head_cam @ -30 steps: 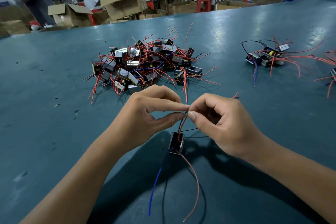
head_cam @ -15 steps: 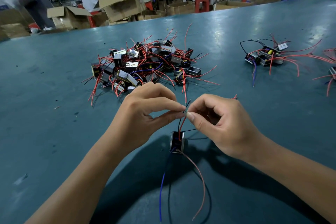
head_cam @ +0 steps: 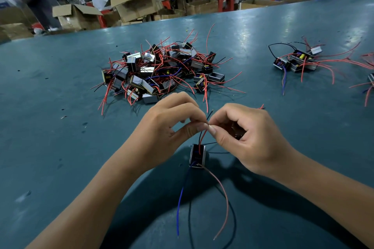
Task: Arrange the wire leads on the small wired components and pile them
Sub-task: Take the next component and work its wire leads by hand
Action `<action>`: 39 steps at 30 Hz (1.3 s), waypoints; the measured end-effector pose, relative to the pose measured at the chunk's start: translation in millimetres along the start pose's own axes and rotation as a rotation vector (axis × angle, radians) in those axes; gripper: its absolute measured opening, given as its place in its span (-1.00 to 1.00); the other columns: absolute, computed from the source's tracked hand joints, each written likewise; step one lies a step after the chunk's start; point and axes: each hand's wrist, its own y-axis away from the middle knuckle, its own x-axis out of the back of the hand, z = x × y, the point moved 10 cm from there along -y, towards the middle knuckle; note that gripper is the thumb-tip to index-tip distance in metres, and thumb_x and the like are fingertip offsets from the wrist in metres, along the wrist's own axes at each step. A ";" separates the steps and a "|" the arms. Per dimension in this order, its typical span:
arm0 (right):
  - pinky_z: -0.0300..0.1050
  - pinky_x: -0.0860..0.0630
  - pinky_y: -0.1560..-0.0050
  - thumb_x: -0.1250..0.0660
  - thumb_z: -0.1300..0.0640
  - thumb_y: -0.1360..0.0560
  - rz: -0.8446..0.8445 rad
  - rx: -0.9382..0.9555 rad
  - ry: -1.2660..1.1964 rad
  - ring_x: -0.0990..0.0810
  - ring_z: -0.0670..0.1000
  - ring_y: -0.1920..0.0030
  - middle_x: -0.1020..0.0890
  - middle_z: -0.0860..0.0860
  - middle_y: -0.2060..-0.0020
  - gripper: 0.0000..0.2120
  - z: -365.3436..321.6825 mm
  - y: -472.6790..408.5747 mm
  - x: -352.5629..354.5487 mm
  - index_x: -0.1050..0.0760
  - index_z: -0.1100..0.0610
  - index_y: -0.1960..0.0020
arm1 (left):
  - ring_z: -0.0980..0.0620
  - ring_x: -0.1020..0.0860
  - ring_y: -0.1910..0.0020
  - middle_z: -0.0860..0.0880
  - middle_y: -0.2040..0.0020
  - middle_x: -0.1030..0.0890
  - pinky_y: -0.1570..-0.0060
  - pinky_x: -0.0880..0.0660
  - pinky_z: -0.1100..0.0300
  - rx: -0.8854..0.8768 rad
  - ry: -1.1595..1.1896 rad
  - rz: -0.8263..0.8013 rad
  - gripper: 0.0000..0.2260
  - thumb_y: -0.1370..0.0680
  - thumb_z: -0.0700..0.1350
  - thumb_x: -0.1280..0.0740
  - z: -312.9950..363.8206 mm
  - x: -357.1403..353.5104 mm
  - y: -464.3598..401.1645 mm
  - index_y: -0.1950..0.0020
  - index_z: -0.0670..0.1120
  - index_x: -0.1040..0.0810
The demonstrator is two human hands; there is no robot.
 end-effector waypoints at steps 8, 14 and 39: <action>-0.38 -0.31 0.32 -0.40 0.20 -0.50 -0.009 0.009 0.073 -0.42 -0.15 0.37 -0.50 -0.17 0.35 -0.95 -2.6 -1.0 0.9 -0.58 0.16 0.14 | -0.17 -0.36 0.30 0.07 0.26 -0.48 0.29 -0.32 -0.04 0.320 0.328 -0.134 -0.84 -0.61 -0.03 -0.30 -17.6 -18.8 6.7 0.10 -0.07 -0.57; -0.42 -0.30 0.29 -0.40 0.22 -0.49 0.005 -0.022 0.057 -0.43 -0.17 0.36 -0.49 -0.17 0.37 -0.94 1.0 -0.2 0.9 -0.57 0.17 0.16 | 0.06 -0.30 0.29 0.02 0.33 -0.40 0.25 -0.25 0.20 0.553 0.596 -0.103 -0.81 -0.62 -0.12 -0.31 -28.6 -32.3 14.9 0.19 -0.08 -0.56; -0.23 -0.54 0.32 -0.35 0.03 -0.53 0.003 -0.317 -0.128 -0.61 -0.10 0.27 -0.66 -0.03 0.28 -0.90 42.5 -1.7 6.8 -0.62 0.02 0.10 | 0.17 -0.37 0.39 0.19 0.35 -0.47 0.33 -0.33 0.33 0.558 0.337 -0.100 -0.76 -0.46 0.12 -0.50 -51.1 -24.6 20.0 0.07 0.02 -0.56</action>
